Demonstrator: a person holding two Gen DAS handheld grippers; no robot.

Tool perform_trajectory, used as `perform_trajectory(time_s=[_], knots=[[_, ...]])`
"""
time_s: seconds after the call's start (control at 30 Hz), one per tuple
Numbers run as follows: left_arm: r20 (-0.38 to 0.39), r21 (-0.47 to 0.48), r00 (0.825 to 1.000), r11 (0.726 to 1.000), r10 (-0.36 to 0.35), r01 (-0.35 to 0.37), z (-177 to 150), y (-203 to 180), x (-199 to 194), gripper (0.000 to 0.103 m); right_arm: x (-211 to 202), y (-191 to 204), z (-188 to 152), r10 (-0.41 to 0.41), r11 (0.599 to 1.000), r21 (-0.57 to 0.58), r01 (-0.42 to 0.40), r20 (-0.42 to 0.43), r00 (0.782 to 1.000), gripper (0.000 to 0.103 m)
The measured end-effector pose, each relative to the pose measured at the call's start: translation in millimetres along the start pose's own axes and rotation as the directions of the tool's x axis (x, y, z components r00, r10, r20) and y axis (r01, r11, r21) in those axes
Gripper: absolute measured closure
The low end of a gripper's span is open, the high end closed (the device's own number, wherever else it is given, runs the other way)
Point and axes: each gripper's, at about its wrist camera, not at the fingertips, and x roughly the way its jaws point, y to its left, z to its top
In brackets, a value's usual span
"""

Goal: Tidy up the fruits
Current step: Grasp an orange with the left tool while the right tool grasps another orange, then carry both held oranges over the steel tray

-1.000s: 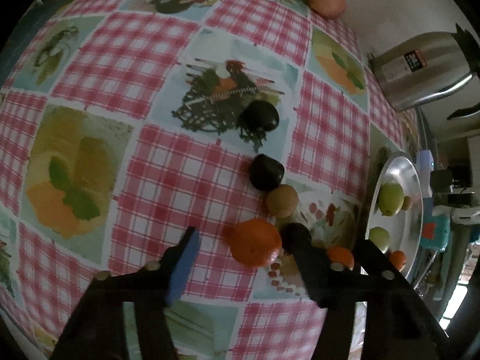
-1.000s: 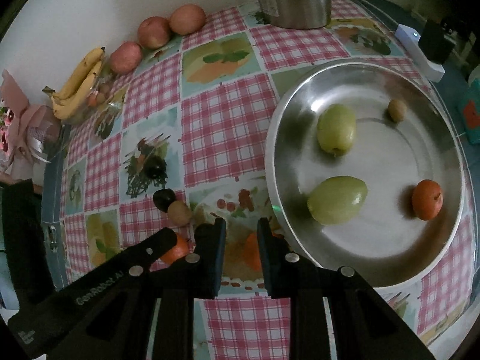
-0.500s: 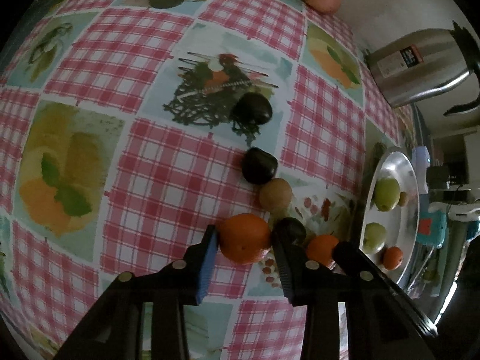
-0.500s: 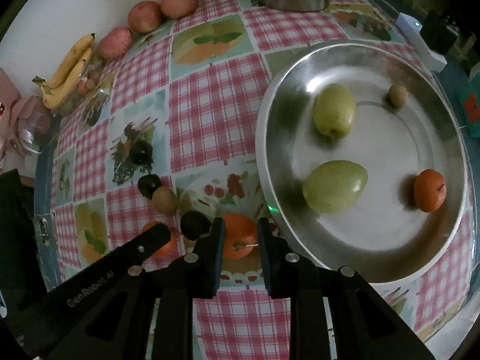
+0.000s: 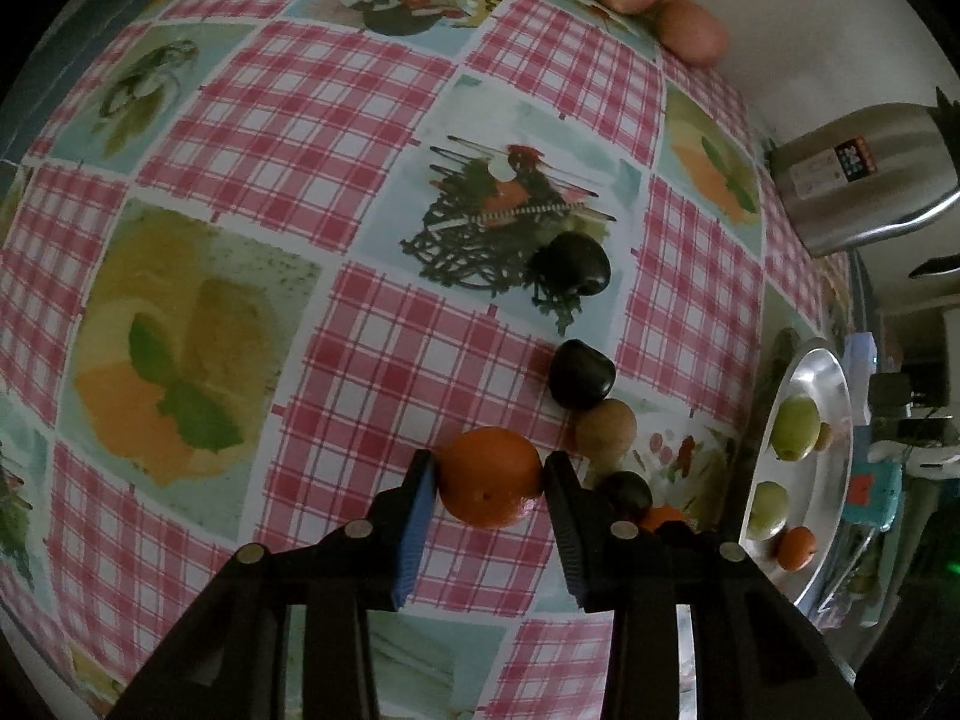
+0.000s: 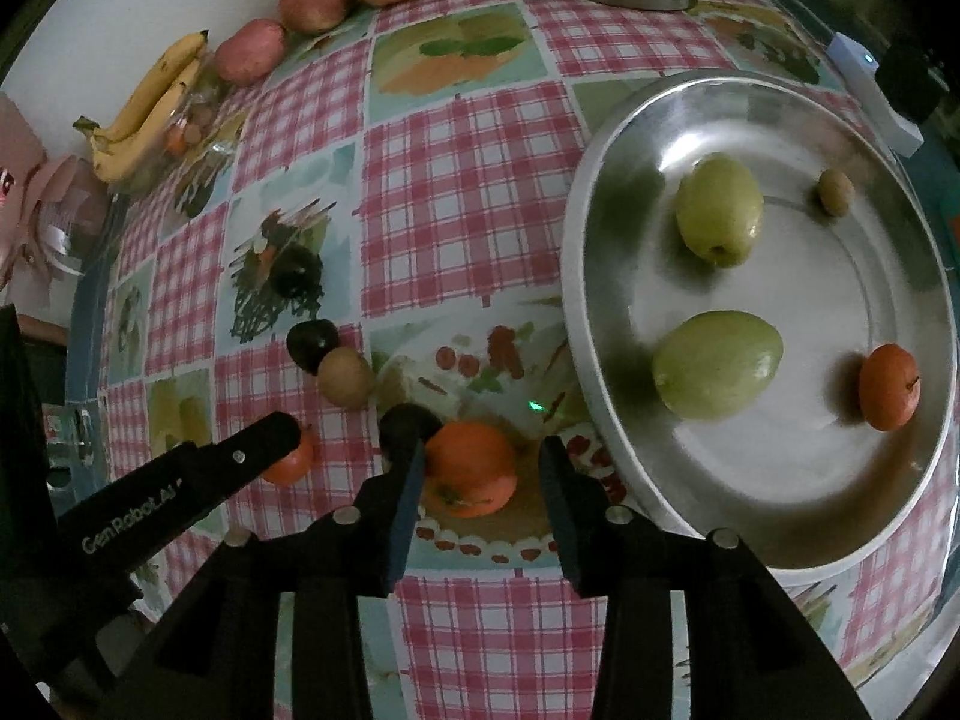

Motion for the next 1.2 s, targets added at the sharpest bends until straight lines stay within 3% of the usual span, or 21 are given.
perform_trajectory(time_s=[0.5, 1.0, 1.2], knots=[[-0.032, -0.007, 0.999, 1.0, -0.022, 0.021, -1, -4, 10, 0.062, 19, 13, -8, 0.051, 0.998, -0.028, -0.054, -0.087, 0.995, 0.063], [0.003, -0.018, 1.0, 0.999, -0.029, 0.029, 4, 1, -1, 0.063, 12, 7, -6, 0.076, 0.997, 0.004, -0.076, -0.063, 0.995, 0.066], [0.044, -0.024, 0.998, 0.999, -0.04, 0.041, 9, 4, -18, 0.063, -7, 3, -3, 0.086, 0.996, 0.02, -0.086, -0.01, 0.996, 0.066]])
